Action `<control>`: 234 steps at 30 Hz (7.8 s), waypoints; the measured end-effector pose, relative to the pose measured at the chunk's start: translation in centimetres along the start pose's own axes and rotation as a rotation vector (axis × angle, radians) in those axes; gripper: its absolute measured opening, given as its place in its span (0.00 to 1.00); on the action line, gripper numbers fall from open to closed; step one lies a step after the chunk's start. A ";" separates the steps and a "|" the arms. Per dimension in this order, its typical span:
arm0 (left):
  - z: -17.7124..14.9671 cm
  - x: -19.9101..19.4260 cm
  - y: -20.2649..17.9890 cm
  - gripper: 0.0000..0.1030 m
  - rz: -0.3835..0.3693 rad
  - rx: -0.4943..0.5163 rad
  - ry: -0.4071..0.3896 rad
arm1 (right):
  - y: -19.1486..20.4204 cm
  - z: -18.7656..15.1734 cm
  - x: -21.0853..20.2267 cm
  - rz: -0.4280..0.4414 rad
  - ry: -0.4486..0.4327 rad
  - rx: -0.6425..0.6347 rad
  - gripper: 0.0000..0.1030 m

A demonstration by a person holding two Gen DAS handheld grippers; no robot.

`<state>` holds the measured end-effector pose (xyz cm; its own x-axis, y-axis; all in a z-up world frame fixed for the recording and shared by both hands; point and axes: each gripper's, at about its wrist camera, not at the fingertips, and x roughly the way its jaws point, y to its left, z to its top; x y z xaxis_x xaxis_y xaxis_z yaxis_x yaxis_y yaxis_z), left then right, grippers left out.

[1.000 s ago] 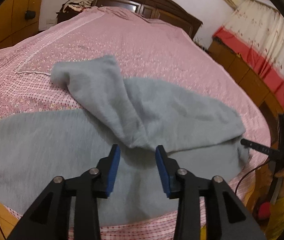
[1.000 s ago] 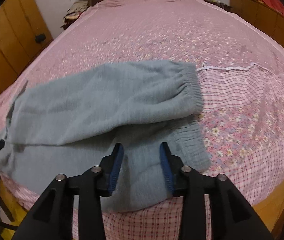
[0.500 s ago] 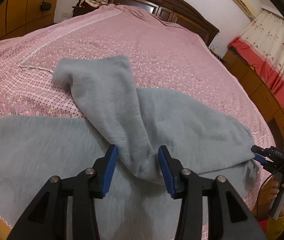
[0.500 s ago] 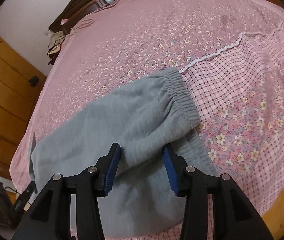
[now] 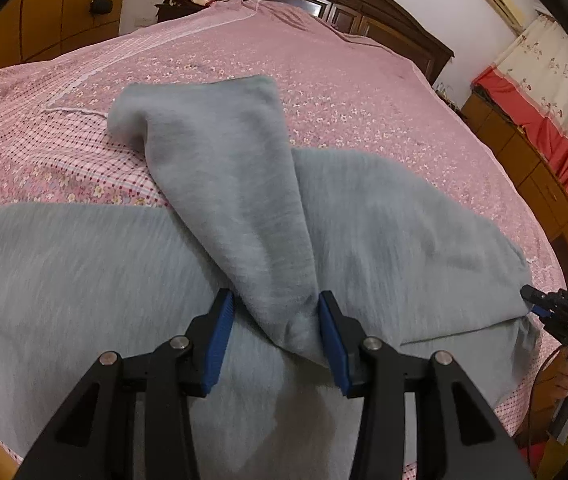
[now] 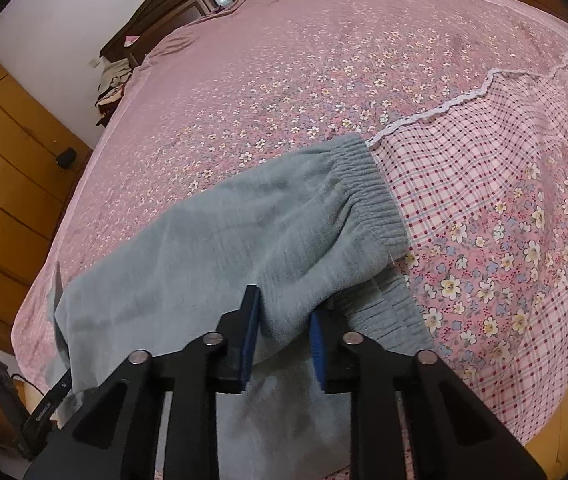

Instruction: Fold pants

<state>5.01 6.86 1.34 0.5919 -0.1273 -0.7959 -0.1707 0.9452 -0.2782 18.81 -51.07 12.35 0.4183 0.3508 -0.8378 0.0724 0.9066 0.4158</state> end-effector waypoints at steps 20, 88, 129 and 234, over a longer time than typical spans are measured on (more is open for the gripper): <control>1.9 -7.1 -0.2 0.08 -0.089 0.007 -0.168 | 2.1 -0.4 -4.0 0.049 -0.070 -0.093 0.07; -5.4 -10.5 4.4 0.43 0.117 0.061 -0.058 | -3.7 -6.3 -9.2 -0.196 -0.128 -0.035 0.30; 2.5 -3.0 1.0 0.03 0.094 0.102 -0.154 | 0.2 -10.4 -2.7 -0.051 -0.007 -0.059 0.30; 1.7 -4.2 16.9 0.03 0.258 -0.125 -0.086 | 18.5 -0.9 6.3 0.106 0.038 -0.483 0.37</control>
<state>0.91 23.91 0.90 0.5802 0.1436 -0.8017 -0.4169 0.8979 -0.1409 22.02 -31.87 14.47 0.3666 0.4475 -0.8157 -0.4009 0.8671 0.2956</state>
